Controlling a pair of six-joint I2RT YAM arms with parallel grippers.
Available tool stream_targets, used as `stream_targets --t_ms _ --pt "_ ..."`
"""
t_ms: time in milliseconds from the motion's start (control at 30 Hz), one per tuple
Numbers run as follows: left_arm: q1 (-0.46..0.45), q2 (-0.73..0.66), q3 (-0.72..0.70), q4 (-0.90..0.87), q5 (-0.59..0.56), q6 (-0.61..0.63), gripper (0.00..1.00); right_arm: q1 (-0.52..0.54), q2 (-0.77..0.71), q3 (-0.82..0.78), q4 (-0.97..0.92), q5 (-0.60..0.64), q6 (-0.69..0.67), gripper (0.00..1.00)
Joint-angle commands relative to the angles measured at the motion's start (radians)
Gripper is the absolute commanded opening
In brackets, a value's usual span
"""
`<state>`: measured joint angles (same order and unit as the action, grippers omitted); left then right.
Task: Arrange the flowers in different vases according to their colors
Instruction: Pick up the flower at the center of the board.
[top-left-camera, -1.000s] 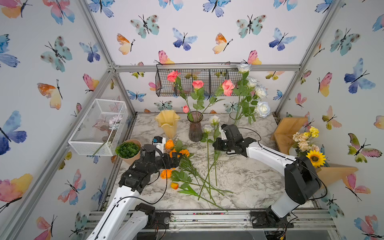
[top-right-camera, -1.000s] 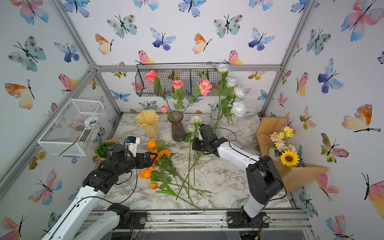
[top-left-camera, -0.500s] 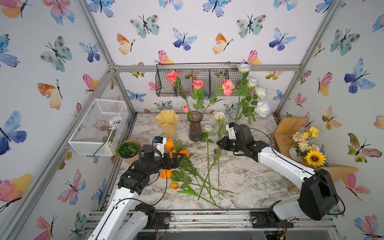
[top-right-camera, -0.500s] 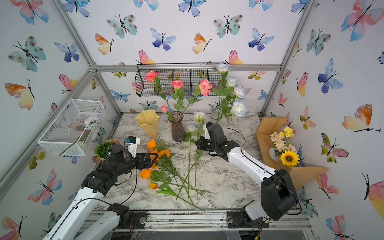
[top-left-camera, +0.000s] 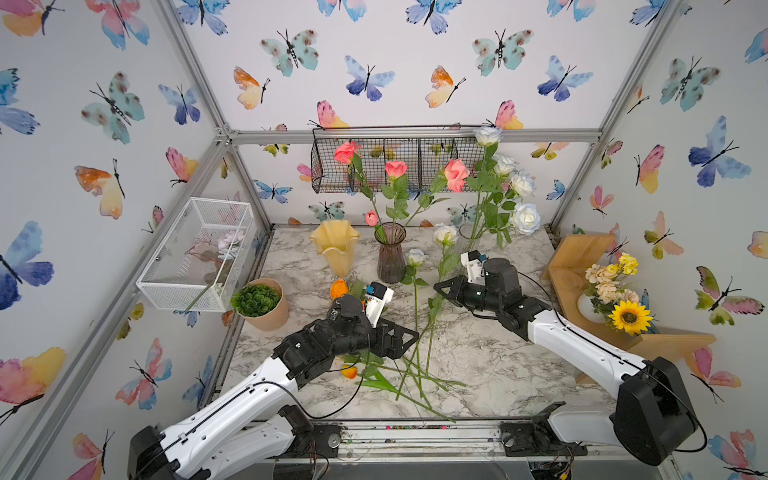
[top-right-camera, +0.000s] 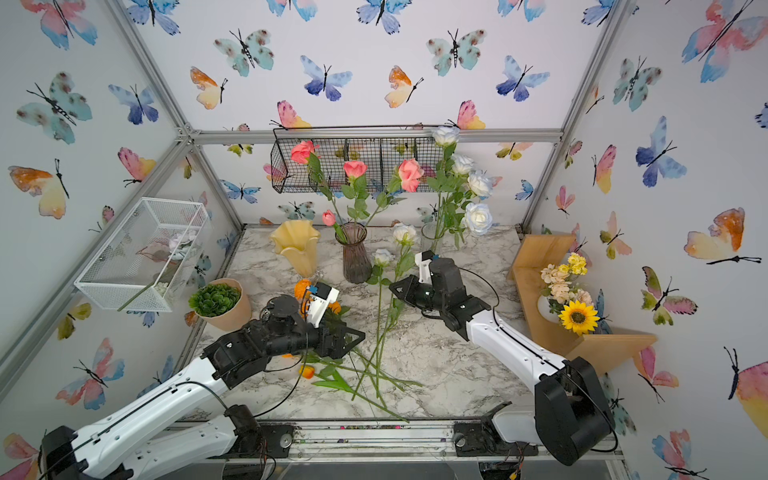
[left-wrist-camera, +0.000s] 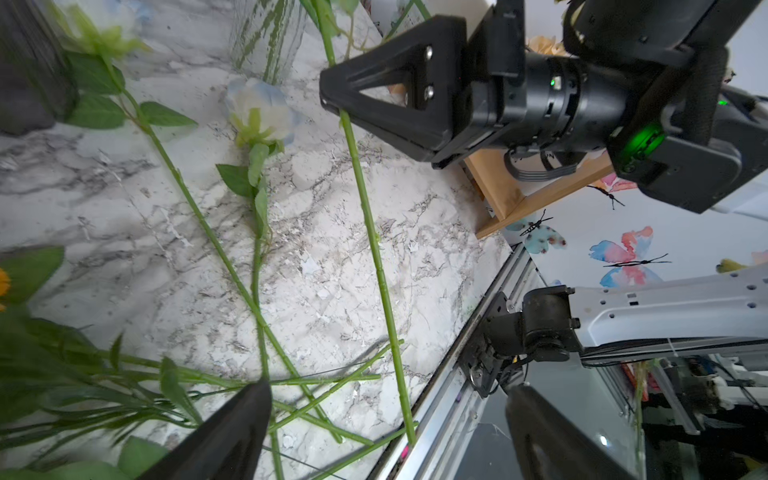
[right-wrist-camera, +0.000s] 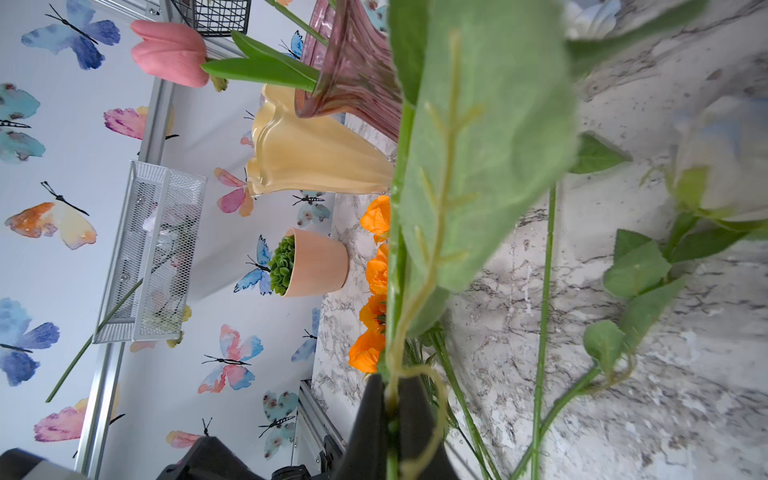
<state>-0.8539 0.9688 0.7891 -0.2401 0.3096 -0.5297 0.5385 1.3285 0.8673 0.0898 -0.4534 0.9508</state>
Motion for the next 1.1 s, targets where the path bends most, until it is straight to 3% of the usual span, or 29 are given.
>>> stream_targets --t_ms 0,167,500,867,1067 --pt "-0.046 0.055 0.025 0.077 -0.072 -0.035 0.9 0.002 -0.024 -0.015 0.068 -0.04 0.022 0.02" --pt "-0.048 0.106 0.024 0.095 -0.132 -0.04 0.82 0.002 -0.03 -0.013 0.071 -0.057 0.016 0.02" --pt "-0.048 0.235 0.06 0.201 -0.028 -0.054 0.73 0.002 -0.064 -0.045 0.069 -0.036 0.015 0.02" --pt "-0.048 0.309 0.098 0.224 -0.029 -0.047 0.48 0.002 -0.063 -0.056 0.093 -0.045 0.032 0.02" --pt "-0.048 0.337 0.114 0.243 -0.01 -0.05 0.42 0.002 -0.058 -0.061 0.101 -0.048 0.037 0.02"
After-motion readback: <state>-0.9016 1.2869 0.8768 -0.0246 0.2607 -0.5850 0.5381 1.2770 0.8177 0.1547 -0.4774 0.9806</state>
